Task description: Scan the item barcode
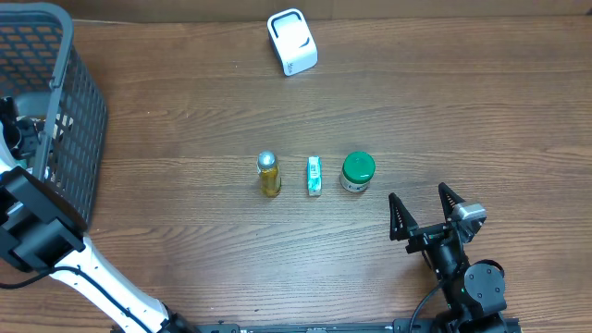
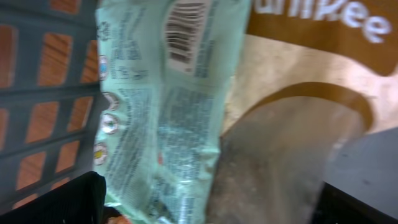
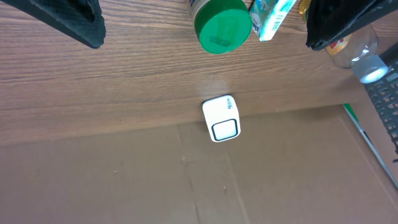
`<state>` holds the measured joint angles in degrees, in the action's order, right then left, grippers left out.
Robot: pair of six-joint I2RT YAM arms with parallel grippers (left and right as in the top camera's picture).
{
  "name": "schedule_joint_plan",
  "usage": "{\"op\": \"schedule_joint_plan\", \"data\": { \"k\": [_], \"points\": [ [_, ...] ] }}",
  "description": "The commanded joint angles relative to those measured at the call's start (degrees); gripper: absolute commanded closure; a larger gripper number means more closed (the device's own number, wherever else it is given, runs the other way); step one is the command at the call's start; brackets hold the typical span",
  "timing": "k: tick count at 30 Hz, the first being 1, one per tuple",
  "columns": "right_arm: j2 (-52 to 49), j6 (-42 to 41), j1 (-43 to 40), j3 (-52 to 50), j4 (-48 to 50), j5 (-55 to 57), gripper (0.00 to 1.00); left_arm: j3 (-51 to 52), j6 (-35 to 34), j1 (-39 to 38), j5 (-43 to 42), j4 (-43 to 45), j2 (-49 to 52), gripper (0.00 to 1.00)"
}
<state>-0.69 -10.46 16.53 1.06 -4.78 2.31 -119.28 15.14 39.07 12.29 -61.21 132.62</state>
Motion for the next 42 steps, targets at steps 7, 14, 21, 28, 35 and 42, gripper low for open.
{"op": "schedule_joint_plan", "data": {
  "k": [7, 14, 21, 28, 35, 42],
  "points": [
    [0.5, 0.0, -0.2, -0.6, 0.2, 0.0, 0.0, 2.3, -0.3, 0.5, 9.2, 3.7, 0.8, 0.0],
    [0.5, 0.0, -0.2, -0.6, 0.2, 0.0, 0.0, 2.5, 0.3, 0.9, 12.4, 5.6, 0.8, 0.0],
    [0.5, 0.0, -0.2, -0.6, 0.2, 0.0, 0.0, 3.3, 1.7, 1.2, 11.8, 9.1, 0.8, 0.0],
    [0.5, 0.0, -0.2, -0.6, 0.2, 0.0, 0.0, 9.9, 5.4, 1.2, 11.7, 16.7, 0.9, 0.0],
    [0.5, 0.0, -0.2, -0.6, 0.2, 0.0, 0.0, 15.7, 6.7, 1.1, 9.0, 22.1, 0.9, 0.14],
    [0.5, 0.0, -0.2, -0.6, 0.2, 0.0, 0.0, 15.6, 6.7, -1.1, 7.0, 20.3, 0.5, 0.53]
  ]
}}
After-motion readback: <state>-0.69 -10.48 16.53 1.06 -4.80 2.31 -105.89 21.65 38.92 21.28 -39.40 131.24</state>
